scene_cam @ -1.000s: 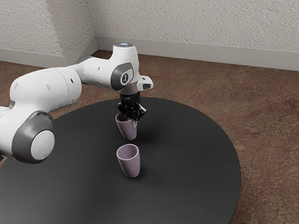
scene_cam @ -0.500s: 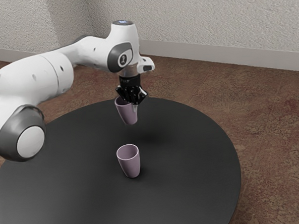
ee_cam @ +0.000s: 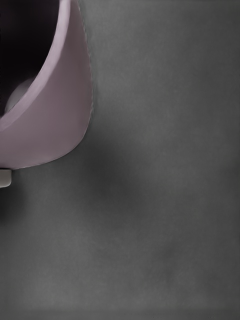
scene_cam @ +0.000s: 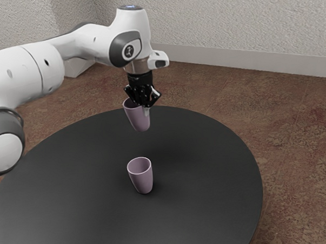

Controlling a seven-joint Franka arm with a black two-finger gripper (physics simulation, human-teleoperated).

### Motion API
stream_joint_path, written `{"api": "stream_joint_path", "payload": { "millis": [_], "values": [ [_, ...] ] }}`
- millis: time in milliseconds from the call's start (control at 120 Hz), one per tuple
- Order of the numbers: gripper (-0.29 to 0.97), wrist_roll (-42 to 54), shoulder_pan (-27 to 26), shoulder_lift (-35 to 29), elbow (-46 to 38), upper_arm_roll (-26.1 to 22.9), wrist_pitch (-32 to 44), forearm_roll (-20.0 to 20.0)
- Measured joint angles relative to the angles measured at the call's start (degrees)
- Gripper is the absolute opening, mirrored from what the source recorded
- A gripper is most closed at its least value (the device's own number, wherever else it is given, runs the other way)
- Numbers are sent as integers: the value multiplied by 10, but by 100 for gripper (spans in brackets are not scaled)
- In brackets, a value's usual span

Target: Place the left cup onto the right cup

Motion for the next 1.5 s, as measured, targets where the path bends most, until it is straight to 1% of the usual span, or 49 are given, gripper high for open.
{"api": "stream_joint_path", "payload": {
  "millis": [258,367,617,950,1092,1500],
  "values": [
    [-10,-9,-28,-39,-60,-2,-2,0],
    [-10,-14,-32,-52,-84,-3,-1,-1],
    [-10,-31,-45,-109,-159,-3,4,0],
    [-10,-59,-63,-169,-233,-2,6,3],
    [-10,-71,-65,-177,-245,-2,8,8],
    [-10,-95,-65,-176,-273,-3,35,10]
  ]
}}
